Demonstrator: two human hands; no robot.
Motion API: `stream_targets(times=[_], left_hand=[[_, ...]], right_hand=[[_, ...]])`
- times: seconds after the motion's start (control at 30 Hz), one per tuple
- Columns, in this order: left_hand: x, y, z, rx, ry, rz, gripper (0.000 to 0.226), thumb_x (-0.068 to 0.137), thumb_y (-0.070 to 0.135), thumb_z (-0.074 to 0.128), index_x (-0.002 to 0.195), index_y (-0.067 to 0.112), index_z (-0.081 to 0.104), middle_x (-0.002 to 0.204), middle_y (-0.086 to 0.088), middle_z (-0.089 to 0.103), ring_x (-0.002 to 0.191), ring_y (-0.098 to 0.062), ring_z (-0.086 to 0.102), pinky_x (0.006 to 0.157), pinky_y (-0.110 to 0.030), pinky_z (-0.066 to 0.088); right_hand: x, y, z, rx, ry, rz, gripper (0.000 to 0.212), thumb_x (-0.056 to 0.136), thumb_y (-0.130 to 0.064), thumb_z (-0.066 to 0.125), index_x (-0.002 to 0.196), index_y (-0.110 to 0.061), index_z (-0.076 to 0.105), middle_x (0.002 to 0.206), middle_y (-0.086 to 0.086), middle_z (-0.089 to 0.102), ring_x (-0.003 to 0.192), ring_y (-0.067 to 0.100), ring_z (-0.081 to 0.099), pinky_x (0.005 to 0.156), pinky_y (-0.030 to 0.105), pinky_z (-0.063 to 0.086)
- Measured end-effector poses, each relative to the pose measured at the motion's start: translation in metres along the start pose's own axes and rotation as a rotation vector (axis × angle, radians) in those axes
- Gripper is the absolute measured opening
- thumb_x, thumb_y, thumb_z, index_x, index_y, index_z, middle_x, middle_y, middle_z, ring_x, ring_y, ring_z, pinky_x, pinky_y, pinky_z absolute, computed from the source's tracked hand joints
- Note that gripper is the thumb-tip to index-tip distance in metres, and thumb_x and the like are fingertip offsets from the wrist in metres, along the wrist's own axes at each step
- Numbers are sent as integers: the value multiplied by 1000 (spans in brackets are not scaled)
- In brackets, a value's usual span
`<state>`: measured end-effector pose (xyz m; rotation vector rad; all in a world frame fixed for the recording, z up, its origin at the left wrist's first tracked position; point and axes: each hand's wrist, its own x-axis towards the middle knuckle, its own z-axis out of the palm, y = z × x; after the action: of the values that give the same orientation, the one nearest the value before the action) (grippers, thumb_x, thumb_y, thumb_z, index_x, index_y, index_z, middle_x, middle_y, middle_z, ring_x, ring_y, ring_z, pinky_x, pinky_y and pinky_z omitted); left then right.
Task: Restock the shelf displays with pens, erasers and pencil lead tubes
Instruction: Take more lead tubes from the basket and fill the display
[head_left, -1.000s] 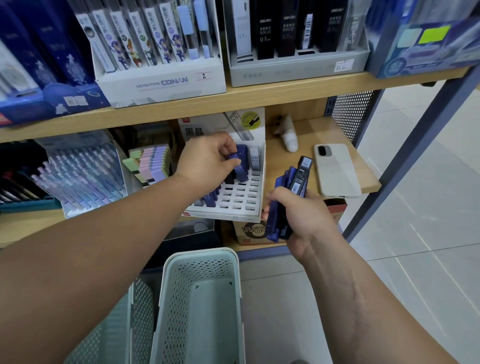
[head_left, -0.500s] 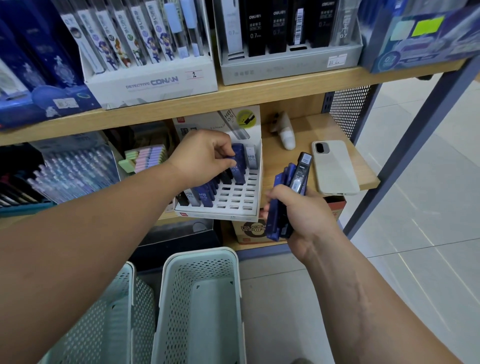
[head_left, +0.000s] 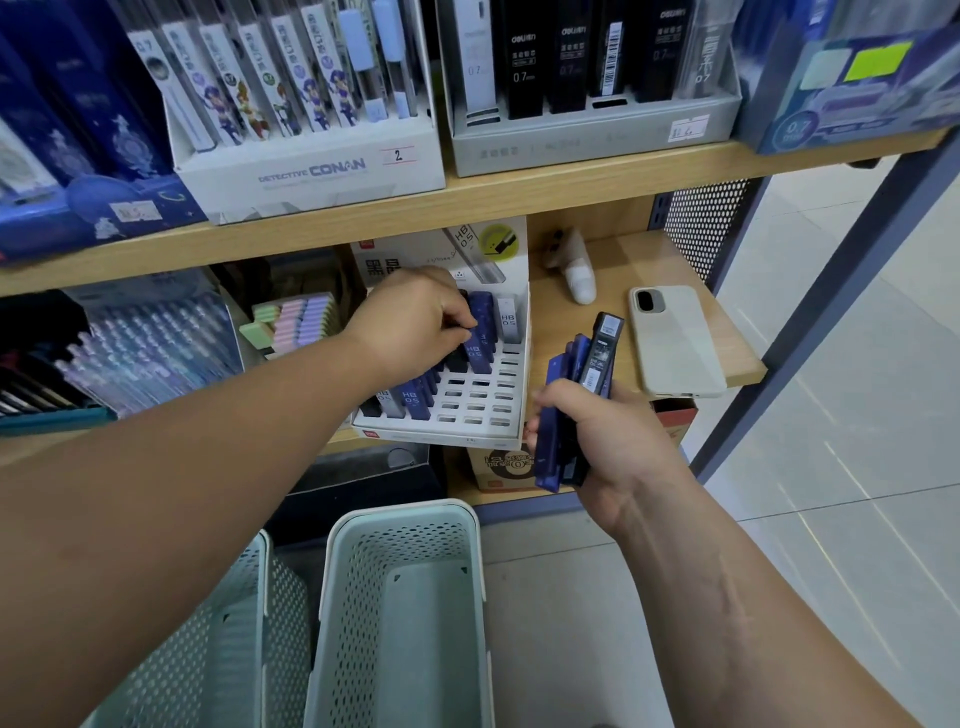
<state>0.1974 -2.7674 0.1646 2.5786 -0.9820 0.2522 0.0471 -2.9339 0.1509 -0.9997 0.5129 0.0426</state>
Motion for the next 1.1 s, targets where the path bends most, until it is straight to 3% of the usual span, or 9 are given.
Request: stream_targets(times=[0.2, 0.27, 0.37, 0.47, 0.6, 0.7, 0.8, 0.93, 1.1], left_hand=[[-18, 25, 0, -20, 104, -73, 17, 85, 23, 78, 100, 17, 77, 87, 2, 68, 79, -12, 62, 76, -33, 54], [-33, 48, -2, -353, 40, -285, 8, 92, 23, 71, 92, 17, 76, 78, 6, 70, 68, -6, 61, 65, -24, 51], [-59, 74, 1, -973, -123, -630, 20, 97, 19, 63, 82, 9, 71, 66, -6, 67, 56, -15, 60, 49, -26, 44], [-76, 78, 6, -1118, -45, -756, 12, 90, 19, 72, 86, 8, 73, 65, -9, 65, 56, -16, 59, 50, -24, 44], [-88, 79, 4, -1240, -19, -844, 12, 87, 11, 74, 94, 2, 69, 67, -8, 65, 53, -17, 57, 50, -23, 45], [-94, 78, 0, -1356, -1, -872, 8, 88, 11, 71, 85, 8, 64, 63, -4, 62, 49, -13, 54, 47, -20, 46], [-99, 72, -3, -1376, 67, -873, 13, 88, 9, 71, 80, 11, 60, 61, -4, 61, 46, -10, 52, 47, -20, 47], [-98, 64, -12, -1252, 189, -782, 10, 88, 0, 69, 85, 8, 63, 64, -8, 67, 48, -12, 58, 48, -21, 51], [-74, 49, -32, -907, 177, -569, 16, 91, -6, 64, 85, 8, 59, 75, -17, 69, 65, -23, 70, 59, -28, 58]], right_hand=[[3, 3, 4, 7, -92, 20, 29, 85, -1, 72, 112, -3, 61, 71, 10, 63, 60, 19, 61, 56, 30, 55], [3, 5, 5, -29, -147, 20, 31, 86, -1, 72, 115, 0, 61, 73, 10, 63, 60, 19, 61, 55, 29, 55], [2, 7, 8, -132, -234, 1, 25, 87, -5, 73, 112, -1, 67, 78, 12, 66, 66, 19, 61, 58, 30, 54], [0, 12, 10, -237, -269, -29, 17, 88, -3, 72, 105, -5, 70, 78, 15, 66, 66, 20, 60, 57, 30, 54], [-5, 20, 12, -291, -282, -22, 32, 82, -4, 78, 113, -5, 68, 84, 15, 69, 69, 20, 63, 57, 29, 54], [-6, 22, 12, -288, -304, -9, 36, 81, -12, 81, 115, -10, 69, 93, 10, 75, 81, 25, 71, 69, 35, 60], [-7, 23, 13, -300, -294, -32, 34, 82, -16, 80, 115, -14, 71, 104, 6, 78, 97, 23, 74, 85, 35, 59], [-7, 23, 13, -262, -136, -43, 20, 86, -11, 77, 103, -7, 67, 77, 5, 72, 63, 18, 65, 56, 30, 53], [1, 16, 1, -91, 63, -51, 18, 87, -5, 75, 99, -6, 61, 69, 9, 61, 58, 20, 56, 46, 29, 49]])
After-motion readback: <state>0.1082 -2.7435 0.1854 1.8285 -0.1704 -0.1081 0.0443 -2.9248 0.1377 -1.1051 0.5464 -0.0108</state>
